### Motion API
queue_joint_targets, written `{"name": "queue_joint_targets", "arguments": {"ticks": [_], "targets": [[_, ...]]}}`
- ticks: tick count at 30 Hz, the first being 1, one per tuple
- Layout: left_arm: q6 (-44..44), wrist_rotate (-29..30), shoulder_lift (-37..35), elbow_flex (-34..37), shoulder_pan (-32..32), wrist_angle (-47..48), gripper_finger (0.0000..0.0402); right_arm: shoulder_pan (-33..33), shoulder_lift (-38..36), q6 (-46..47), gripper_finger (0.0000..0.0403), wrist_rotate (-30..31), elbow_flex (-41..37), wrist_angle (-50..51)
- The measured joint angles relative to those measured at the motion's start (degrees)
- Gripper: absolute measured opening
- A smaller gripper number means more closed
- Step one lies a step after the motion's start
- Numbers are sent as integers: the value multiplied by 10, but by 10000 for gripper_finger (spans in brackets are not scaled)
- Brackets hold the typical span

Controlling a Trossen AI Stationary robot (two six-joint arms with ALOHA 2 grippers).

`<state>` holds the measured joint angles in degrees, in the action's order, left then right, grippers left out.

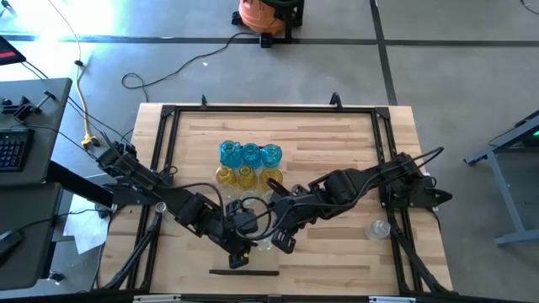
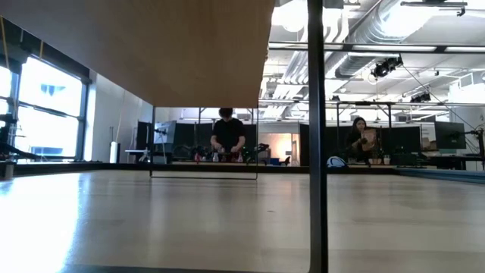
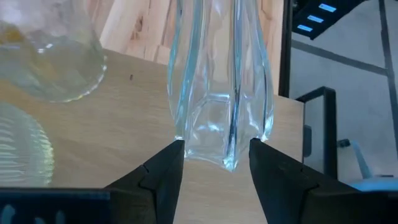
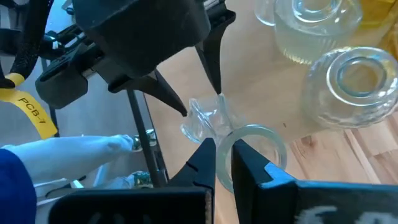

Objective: Sort vases onto shelf
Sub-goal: Put the bottom transparent vase on the shelf

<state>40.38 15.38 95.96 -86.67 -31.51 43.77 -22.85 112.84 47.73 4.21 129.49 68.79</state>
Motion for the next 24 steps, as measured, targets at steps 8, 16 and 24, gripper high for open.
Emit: {"name": "queue_joint_targets", "arguments": {"ticks": [8, 16, 24], "targets": [[-6, 12, 1, 0, 2, -2, 170, -4, 15, 0, 7, -8, -3, -11], [-8, 13, 15, -2, 10, -12, 170, -3, 24, -13, 7, -13, -2, -18], [-13, 18, 19, -1, 10, -13, 170, -3, 26, -17, 7, -10, 0, -37]]}}
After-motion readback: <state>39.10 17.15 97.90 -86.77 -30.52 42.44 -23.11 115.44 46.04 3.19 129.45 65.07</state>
